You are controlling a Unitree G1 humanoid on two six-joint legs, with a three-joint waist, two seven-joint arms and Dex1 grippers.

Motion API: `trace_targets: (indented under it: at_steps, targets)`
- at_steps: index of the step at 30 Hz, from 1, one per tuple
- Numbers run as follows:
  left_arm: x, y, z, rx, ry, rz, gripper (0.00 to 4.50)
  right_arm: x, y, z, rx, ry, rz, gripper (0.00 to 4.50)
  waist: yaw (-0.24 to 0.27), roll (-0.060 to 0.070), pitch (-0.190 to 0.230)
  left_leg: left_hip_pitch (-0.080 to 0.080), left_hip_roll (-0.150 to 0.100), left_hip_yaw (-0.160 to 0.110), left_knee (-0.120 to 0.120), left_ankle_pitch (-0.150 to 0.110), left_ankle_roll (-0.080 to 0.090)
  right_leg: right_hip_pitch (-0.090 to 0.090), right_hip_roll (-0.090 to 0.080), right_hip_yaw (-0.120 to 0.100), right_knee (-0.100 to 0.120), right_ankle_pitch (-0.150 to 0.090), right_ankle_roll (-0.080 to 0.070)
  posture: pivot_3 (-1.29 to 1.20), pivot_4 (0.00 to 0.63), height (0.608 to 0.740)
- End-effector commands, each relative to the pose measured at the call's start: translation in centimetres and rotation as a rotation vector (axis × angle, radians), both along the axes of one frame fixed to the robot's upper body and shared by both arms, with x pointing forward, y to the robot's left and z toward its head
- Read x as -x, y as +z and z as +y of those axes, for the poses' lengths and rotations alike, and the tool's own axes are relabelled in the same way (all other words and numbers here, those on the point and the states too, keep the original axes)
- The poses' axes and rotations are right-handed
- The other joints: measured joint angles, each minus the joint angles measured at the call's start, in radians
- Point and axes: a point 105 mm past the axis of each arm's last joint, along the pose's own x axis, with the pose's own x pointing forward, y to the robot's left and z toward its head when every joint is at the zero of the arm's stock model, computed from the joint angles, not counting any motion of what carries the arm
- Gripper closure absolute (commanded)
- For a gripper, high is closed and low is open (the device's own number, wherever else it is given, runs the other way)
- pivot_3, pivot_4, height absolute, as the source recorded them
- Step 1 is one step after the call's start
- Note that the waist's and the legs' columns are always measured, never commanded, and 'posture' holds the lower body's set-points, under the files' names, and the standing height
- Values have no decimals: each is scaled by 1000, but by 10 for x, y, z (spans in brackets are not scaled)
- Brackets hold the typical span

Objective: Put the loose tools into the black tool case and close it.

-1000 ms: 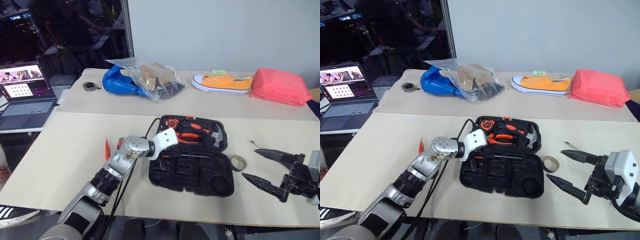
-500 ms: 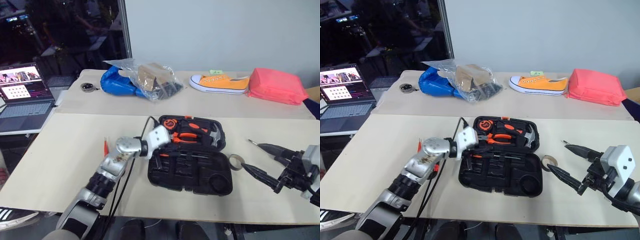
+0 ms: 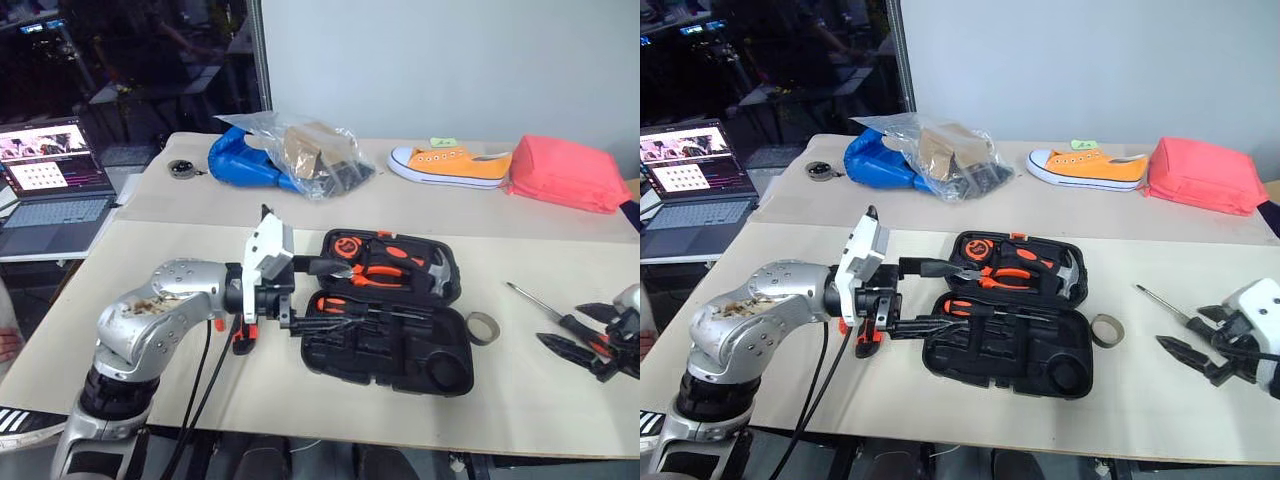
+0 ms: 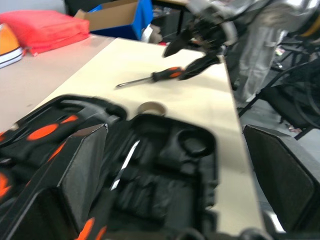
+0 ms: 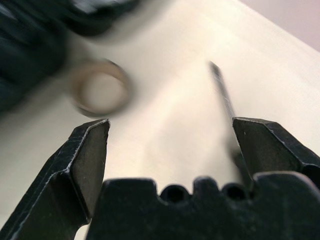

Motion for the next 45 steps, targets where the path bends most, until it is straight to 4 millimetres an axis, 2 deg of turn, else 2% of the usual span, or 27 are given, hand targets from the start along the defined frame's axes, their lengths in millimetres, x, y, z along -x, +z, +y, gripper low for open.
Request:
trace_targets:
  at_steps: [1,7,14,17,26,27,28,30,31,33,35,37,40,42,45]
  targets:
    - [9,13,-2,15,-34,-28,91,-12,3,-20,141,-80,51,0,-6,0,0,1,0,0,0,0,0,1,0,0,0,0,0,0,150,740]
    - [6,14,-7,9,-47,-51,91,-32,2,-33,233,-95,154,0,-9,2,1,4,-1,0,-1,0,1,2,1,2,1,0,0,0,150,740]
    - [4,21,-12,16,-75,-97,91,-53,-26,-40,229,-108,337,0,-7,2,2,0,-2,1,-1,0,1,-1,0,2,-1,1,-1,0,150,740]
    - [6,28,-13,33,-95,-103,0,-58,-29,-49,241,-127,373,727,-6,3,2,0,-2,1,-1,0,1,-1,0,2,-1,2,-3,0,150,740]
    - [6,30,-11,41,-99,-102,0,-57,-30,-60,240,-132,386,3758,-3,4,2,0,-2,0,0,0,1,0,0,1,-1,2,-3,0,150,740]
    - [5,30,-11,43,-96,-102,0,-57,-28,-59,231,-121,370,4023,-3,4,2,0,-2,0,0,0,1,0,0,1,0,2,-3,0,150,740]
    - [4,30,-10,47,-91,-103,0,-57,-24,-57,216,-110,352,4036,-3,4,2,0,-2,0,0,0,1,0,0,1,0,2,-3,0,150,740]
    - [-1,32,-8,64,-55,-119,0,-59,-9,-43,172,-44,285,4036,0,4,2,0,-3,0,0,0,1,0,0,1,0,2,-3,0,150,740]
    - [-7,32,-4,80,-12,-130,0,-60,4,-27,113,1,244,4036,1,4,2,0,-2,0,0,0,1,0,0,1,0,2,-3,0,150,740]
    - [-19,27,7,97,94,-112,0,-61,29,14,27,141,165,4036,-5,6,3,0,-2,-1,-1,0,1,-1,0,1,0,2,-3,0,150,740]
    - [-20,18,23,115,124,-109,0,-55,44,62,-12,303,131,4036,-19,9,3,1,-2,-3,-1,-1,2,-1,0,5,2,2,-3,0,150,740]
    - [-15,8,44,87,140,-81,0,-47,43,111,-2,473,143,4036,-28,8,4,3,-2,-7,-1,-1,2,-2,1,5,8,1,-1,0,150,740]
    - [1,5,70,71,125,-33,0,-42,34,158,72,651,162,4036,-33,1,8,6,1,-10,-1,-1,2,-3,6,3,12,-2,-2,0,150,740]
    - [10,1,81,47,120,-4,0,-47,29,175,129,720,160,4036,-33,-3,10,7,2,-11,-2,0,1,-3,5,0,12,-3,-5,0,150,740]
    - [24,-5,94,-2,108,38,0,-57,19,187,228,798,186,4036,-26,-3,11,6,7,-7,-1,0,1,-4,2,0,10,-2,-6,0,150,740]
